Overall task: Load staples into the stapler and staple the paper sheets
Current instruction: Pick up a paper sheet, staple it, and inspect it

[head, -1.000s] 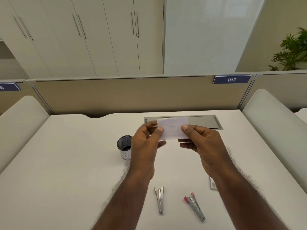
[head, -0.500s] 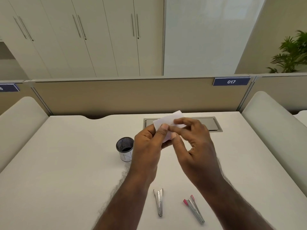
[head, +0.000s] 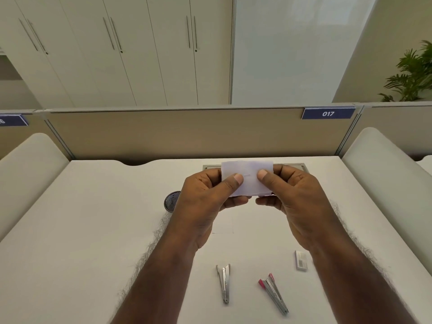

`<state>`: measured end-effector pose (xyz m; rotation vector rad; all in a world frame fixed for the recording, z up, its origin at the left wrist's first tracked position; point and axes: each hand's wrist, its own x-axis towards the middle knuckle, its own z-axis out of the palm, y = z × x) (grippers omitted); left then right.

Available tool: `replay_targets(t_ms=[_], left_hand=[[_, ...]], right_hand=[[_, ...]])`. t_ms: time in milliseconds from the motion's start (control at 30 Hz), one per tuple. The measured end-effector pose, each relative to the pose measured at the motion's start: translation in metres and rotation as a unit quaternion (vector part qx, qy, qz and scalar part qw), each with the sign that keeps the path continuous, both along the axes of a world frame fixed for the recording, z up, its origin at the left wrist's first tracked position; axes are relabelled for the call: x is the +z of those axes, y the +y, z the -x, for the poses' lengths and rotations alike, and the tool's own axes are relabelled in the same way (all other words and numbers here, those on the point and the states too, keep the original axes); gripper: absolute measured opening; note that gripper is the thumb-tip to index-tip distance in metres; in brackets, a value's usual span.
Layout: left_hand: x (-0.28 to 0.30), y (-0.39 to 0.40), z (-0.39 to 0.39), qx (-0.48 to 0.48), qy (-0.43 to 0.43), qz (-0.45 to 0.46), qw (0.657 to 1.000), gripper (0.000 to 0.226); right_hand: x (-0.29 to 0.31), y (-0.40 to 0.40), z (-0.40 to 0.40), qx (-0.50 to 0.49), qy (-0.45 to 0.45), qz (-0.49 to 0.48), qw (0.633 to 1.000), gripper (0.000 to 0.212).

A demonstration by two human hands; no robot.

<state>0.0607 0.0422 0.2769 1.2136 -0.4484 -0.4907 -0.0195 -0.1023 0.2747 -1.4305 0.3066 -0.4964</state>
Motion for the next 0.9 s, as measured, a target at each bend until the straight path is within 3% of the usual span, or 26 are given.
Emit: replay_targets(t_ms=[567,667,900], left_hand=[[-0.010,-0.004,0.006,0.012,-0.015,-0.029,0.999,0.014],[-0.015,-0.005,0.007,0.026,-0.033,-0.035,0.999,0.012],[-0.027,-0.008,0.004,0.074,-0.046,-0.053,0.995,0.010]], right_hand=[[-0.001,0.005,0.002,0.001,0.015,0.106,0.994,0.015],[-0.005,0.005,0.002,0.007,0.015,0.092,0.996,0.008],[-0.017,0.005,0.006,0.026,-0.002,0.036,0.999,0.020]])
